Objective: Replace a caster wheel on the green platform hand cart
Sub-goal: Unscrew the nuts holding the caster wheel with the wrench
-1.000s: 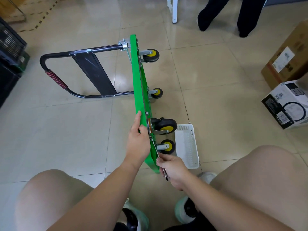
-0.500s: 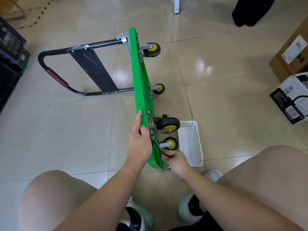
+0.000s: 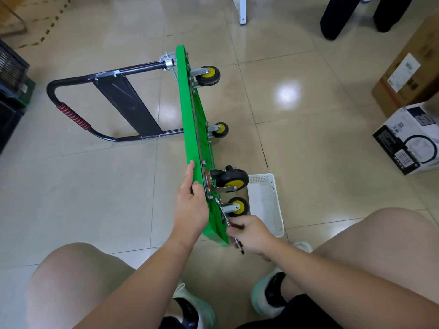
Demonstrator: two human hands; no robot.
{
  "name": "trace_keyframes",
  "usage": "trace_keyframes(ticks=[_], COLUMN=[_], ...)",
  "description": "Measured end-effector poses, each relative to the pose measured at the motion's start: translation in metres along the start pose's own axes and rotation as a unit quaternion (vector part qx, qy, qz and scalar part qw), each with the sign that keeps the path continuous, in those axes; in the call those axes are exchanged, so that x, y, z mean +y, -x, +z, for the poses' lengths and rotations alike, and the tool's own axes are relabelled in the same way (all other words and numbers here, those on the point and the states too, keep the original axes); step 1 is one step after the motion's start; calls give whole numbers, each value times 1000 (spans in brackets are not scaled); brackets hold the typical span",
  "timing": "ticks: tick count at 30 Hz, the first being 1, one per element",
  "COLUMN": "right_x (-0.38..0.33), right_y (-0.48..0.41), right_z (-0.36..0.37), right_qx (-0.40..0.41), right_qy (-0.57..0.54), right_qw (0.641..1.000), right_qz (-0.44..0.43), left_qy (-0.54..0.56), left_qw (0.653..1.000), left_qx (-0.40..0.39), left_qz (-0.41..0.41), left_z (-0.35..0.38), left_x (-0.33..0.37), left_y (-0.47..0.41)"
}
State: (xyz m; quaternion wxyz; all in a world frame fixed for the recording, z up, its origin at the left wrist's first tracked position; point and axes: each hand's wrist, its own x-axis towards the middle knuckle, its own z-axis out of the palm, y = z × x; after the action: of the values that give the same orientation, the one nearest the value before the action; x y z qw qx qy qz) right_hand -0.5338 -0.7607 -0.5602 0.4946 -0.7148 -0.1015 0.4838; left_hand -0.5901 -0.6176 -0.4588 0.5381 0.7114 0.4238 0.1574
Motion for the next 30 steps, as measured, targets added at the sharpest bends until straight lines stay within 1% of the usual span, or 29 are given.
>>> trace_keyframes(ticks=[2, 4, 13, 18, 23, 28, 30], right_x=[-11, -17, -20, -23, -23, -12, -7], right_y=[9, 14, 22, 19, 19, 6, 1], right_z=[7, 10, 19, 23, 21, 17, 17], right_qx=[-11, -5, 36, 13, 9, 31, 34], right_qy=[-46, -65, -50, -92, -112, -80, -86], right_qw=[999, 998, 998, 995, 993, 995, 995], right_qz=[10, 19, 7, 32, 34, 41, 38], left_qy=[-1, -2, -7, -9, -7, -7, -10], left_qw=[1000, 1000, 1000, 1000, 1000, 1000, 1000], left_qx=[-1, -1, -1, -2, -8, -8, -8], left_qz=[-3, -2, 9, 10, 10, 1, 1], left_z=[0, 1, -1, -3, -2, -1, -1], left_x=[0, 2, 11, 6, 5, 3, 3], left_y=[0, 1, 8, 6, 6, 6, 7])
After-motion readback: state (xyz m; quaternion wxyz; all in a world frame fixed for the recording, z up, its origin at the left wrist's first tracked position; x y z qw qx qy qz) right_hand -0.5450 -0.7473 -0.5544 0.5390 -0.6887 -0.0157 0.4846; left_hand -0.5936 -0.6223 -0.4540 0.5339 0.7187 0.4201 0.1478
